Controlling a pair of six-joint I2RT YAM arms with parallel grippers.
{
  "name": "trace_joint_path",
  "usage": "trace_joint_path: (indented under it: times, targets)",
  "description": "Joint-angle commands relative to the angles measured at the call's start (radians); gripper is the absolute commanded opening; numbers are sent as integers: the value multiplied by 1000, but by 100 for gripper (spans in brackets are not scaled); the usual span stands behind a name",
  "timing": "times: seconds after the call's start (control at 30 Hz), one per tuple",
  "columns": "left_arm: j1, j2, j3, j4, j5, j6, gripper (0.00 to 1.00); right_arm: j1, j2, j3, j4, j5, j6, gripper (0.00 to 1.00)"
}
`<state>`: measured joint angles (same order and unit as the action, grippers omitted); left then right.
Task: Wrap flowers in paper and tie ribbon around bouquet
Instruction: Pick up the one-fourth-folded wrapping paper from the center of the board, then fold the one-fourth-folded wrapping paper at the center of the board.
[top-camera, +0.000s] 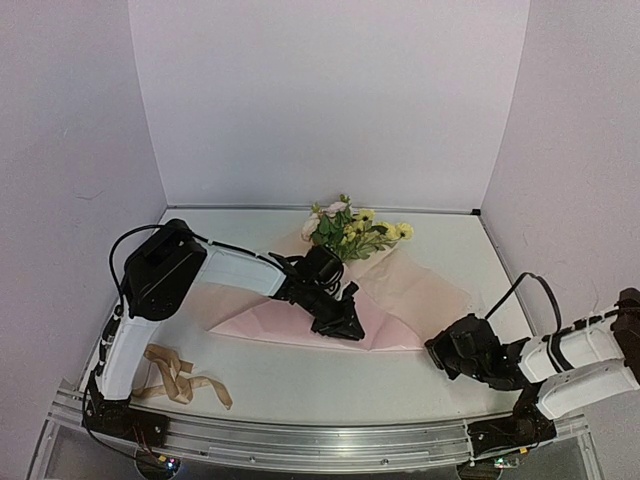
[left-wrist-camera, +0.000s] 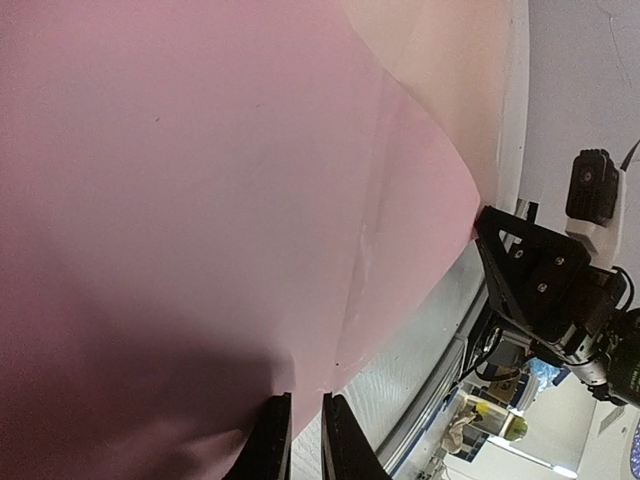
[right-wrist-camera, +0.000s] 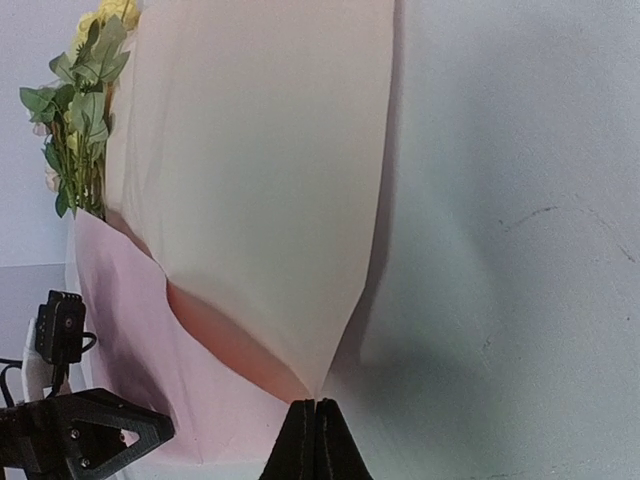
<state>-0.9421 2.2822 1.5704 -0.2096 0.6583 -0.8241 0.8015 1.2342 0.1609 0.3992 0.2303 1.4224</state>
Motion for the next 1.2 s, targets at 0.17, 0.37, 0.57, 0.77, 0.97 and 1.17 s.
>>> trace_joint_path:
  times: [0.17, 0.37, 0.57, 0.77, 0.97, 1.17]
  targets:
    - [-4, 27, 42, -33, -60, -16, 12, 84, -115, 173, -188, 99, -176, 0]
    - [-5, 34, 40, -33, -68, -18, 12, 173, -50, 327, -248, 118, -309, 0]
    - [-5, 19, 31, -36, -89, -16, 12, 217, 111, 515, -296, 57, -436, 0]
    - [-4, -54, -10, -33, -124, 4, 13, 218, 189, 633, -383, 15, -527, 0]
    - [7, -180, -90, 14, -150, 15, 16, 218, 246, 684, -398, -23, -544, 0]
    - [50, -301, -208, 62, -151, 0, 18, 217, 283, 716, -427, -41, -551, 0]
